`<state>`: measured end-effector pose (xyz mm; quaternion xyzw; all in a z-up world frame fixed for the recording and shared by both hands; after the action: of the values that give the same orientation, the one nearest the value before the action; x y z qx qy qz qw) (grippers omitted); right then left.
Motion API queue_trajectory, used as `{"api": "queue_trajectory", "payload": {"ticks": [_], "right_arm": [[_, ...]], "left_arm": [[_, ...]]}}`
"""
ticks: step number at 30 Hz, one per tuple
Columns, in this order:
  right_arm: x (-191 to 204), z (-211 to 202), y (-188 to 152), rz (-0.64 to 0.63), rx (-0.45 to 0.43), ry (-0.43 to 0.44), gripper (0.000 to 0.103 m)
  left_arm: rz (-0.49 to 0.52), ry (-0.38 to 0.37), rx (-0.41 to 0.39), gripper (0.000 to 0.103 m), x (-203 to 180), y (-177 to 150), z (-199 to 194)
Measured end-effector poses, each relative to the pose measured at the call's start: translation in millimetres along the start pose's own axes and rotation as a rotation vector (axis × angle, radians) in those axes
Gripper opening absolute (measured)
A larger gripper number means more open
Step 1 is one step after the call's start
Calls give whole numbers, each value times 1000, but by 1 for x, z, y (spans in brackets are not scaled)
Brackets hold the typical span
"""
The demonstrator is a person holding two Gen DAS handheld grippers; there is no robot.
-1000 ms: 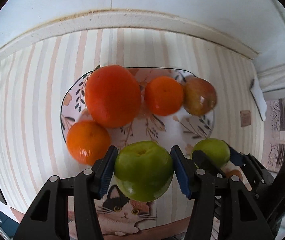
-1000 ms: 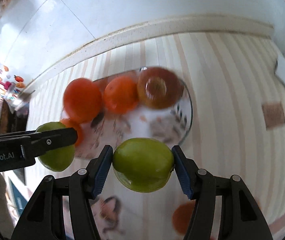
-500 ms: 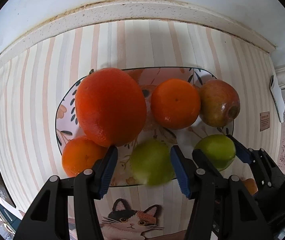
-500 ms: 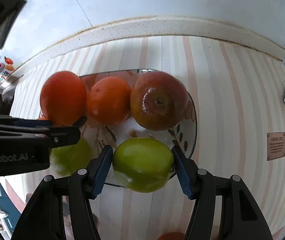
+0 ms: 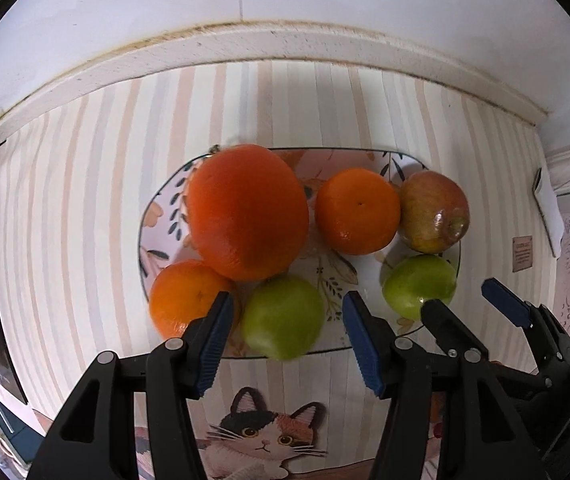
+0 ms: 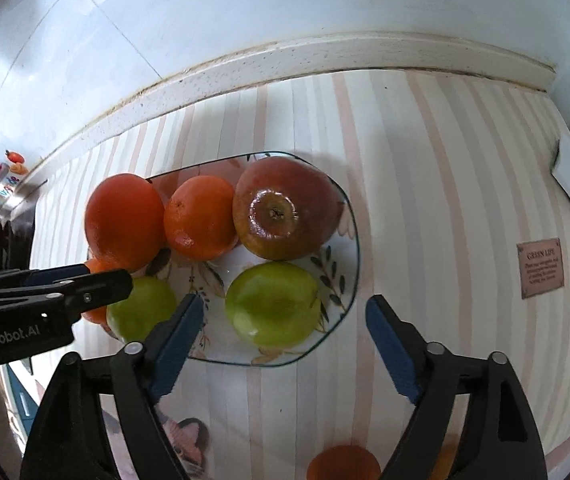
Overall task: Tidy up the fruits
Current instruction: 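Set both green apples on the plate and open both tools, then grasp the orange with the left tool while the right tool grasps the large apple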
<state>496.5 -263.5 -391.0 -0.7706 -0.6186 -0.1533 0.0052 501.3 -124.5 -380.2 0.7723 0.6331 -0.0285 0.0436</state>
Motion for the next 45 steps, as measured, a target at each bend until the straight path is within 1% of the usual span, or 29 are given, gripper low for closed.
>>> {"api": "queue_trajectory", "payload": {"ticks": [3, 4, 5, 7, 9, 11, 13, 16, 22, 27, 31, 34, 37, 40, 45], "right_arm": [[-1, -12, -5, -1, -3, -5, 93], [-1, -17, -7, -8, -8, -15, 93], [-2, -20, -9, -14, -13, -25, 94], [-1, -28, -15, -27, -20, -40, 95], [0, -35, -21, -31, -27, -42, 95], [2, -42, -27, -43, -40, -56, 96], [3, -50, -32, -52, -54, -63, 96], [6, -64, -39, -52, -79, -70, 97], [13, -103, -51, -68, -156, -69, 97], [19, -133, -64, -85, -193, -58, 97], [26, -152, -76, -99, -222, -51, 97], [30, -167, -85, -101, -243, -38, 97], [36, -184, -96, -107, -274, -35, 97], [39, -200, -104, -108, -312, -33, 97], [42, -216, -113, -91, -335, -14, 97]], "left_arm": [[-14, 1, -20, 59, 7, -6, -8], [-18, 5, -28, 65, 9, -8, -11], [-23, 12, -36, 73, 11, -11, -13], [-30, 20, -55, 80, 15, -17, -19], [-30, 33, -66, 81, 17, -22, -22], [-29, 46, -84, 88, 19, -30, -28], [-29, 51, -111, 91, 20, -36, -37], [-29, 61, -146, 91, 20, -46, -50], [-14, 66, -216, 91, 17, -67, -80], [-10, 77, -267, 91, 15, -88, -103], [-12, 72, -300, 91, 14, -105, -118], [-10, 54, -309, 91, 11, -114, -126], [3, 81, -350, 91, 10, -123, -142], [5, 88, -381, 91, 9, -130, -153], [16, 86, -399, 91, 7, -142, -161]]}}
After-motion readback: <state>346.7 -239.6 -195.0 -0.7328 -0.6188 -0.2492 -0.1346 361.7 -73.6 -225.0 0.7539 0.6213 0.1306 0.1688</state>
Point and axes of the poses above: each gripper's, at about its wrist camera, not at the fingertips, and z roughly the way its jaws point, x to its left, y to its top, the point moved 8 cm from there along z, roughly the way its jaws point, and after that the axes turned 7 degrees about z, right-handed, at the moved point
